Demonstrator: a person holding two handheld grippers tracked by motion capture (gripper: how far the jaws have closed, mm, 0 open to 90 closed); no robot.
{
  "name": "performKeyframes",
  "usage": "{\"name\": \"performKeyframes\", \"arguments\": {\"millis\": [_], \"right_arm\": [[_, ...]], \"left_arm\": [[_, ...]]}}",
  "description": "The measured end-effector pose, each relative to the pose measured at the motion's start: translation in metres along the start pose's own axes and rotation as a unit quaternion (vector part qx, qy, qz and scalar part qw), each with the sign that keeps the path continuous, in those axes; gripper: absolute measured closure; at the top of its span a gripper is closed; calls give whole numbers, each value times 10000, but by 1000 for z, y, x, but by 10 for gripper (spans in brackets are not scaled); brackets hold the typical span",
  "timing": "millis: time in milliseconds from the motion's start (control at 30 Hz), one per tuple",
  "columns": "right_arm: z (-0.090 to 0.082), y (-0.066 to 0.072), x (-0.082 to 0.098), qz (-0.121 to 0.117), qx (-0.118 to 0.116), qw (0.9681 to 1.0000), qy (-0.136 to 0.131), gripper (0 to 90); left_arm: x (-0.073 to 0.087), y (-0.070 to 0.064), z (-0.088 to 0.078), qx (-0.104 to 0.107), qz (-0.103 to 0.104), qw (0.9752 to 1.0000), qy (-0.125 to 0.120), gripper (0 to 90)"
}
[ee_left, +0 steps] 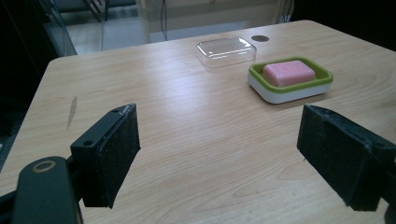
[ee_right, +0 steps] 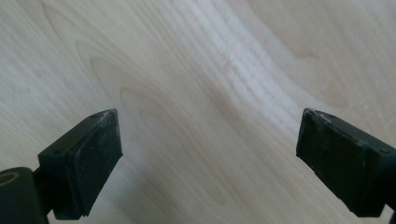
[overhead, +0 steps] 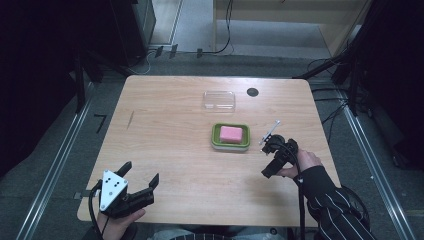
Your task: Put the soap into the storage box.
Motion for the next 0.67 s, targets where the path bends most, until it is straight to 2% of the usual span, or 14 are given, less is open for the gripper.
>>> {"name": "performKeyframes", "arguments": {"millis": [267,500,667], "right_arm": [[9,4,22,77,-21,9996,268,74],[17,7,38,135,-44,9992,376,74],[21,5,45,131,-87,9992,356,74]], "left_arm": [[-2,-2,3,54,30,10000,3,136],[-3,-5,6,124,40,9999,-21,136],[-4,-6,8,136,55,9999,-13,136]]}}
Point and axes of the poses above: each handheld gripper's, and its own axes: z roughly forward along the jaws, x roughly out of its underside, y roughly to its left, the point moved 10 cm from there along z, roughly forward along the jaws, and after that the axes turned 3 degrees about y, right-handed, at the moved point
